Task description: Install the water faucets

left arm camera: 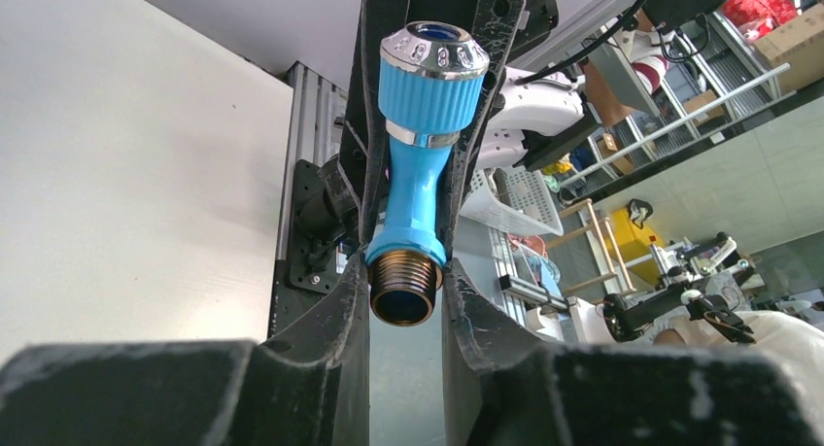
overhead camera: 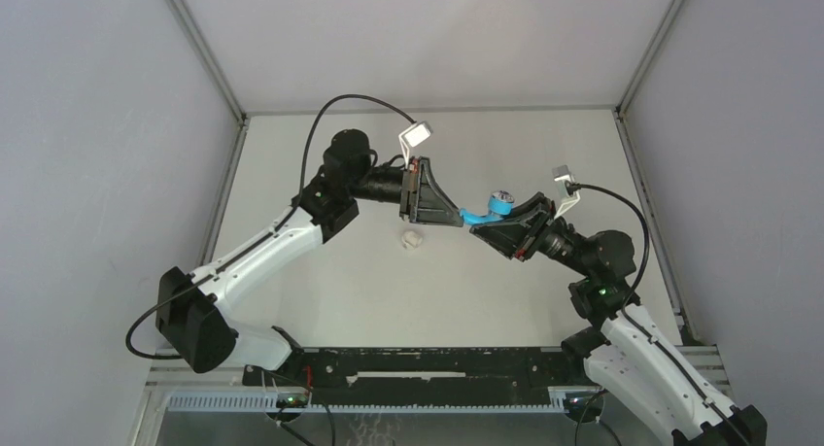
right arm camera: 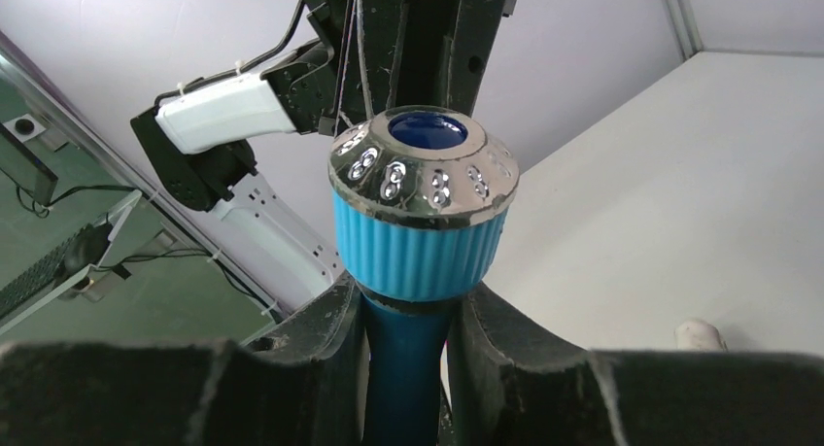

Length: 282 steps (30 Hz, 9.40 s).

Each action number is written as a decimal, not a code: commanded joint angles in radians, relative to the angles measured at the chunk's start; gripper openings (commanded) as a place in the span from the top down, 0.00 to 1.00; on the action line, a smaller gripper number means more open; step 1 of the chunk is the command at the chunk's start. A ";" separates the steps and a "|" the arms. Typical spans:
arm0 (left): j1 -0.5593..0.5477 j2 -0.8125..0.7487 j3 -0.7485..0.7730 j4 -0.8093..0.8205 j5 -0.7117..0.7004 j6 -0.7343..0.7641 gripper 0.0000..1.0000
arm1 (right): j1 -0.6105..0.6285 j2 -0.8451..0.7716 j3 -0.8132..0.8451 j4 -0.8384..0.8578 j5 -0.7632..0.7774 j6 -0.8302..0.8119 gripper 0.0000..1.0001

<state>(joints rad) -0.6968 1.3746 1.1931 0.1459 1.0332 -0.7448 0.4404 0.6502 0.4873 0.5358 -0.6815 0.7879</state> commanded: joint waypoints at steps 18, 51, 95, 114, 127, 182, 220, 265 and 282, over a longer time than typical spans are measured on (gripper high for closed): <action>0.106 -0.020 0.177 -0.731 -0.864 0.306 0.01 | -0.028 -0.138 0.085 -0.487 0.400 -0.241 1.00; -0.035 0.631 0.381 -1.251 -1.320 -0.590 0.15 | -0.030 -0.116 0.159 -0.748 0.469 -0.325 1.00; -0.027 0.530 0.157 -0.847 -1.297 -0.146 0.43 | -0.030 -0.070 0.154 -0.729 0.421 -0.318 1.00; -0.026 0.506 0.147 -0.850 -1.276 -0.129 0.55 | -0.028 -0.048 0.154 -0.709 0.410 -0.305 1.00; 0.071 0.228 0.099 -0.655 -0.789 0.161 1.00 | 0.002 -0.108 0.009 -0.488 0.285 -0.471 1.00; 0.291 -0.120 0.028 -0.740 0.372 -0.150 1.00 | 0.958 0.059 -0.020 0.009 0.927 -2.384 1.00; 0.226 -0.139 0.037 -0.778 0.367 -0.085 1.00 | 1.016 0.092 -0.004 0.005 0.911 -2.241 1.00; 0.171 -0.218 -0.003 -0.528 0.310 -0.118 1.00 | 0.788 0.165 -0.149 0.417 0.556 -1.409 1.00; 0.166 -0.257 -0.044 -0.364 0.279 -0.220 1.00 | 0.798 0.226 -0.174 0.563 0.600 -1.329 1.00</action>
<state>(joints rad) -0.5041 1.1553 1.1603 -0.2966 1.2999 -0.9298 1.2346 0.8577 0.3061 1.1374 -0.0864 -0.5961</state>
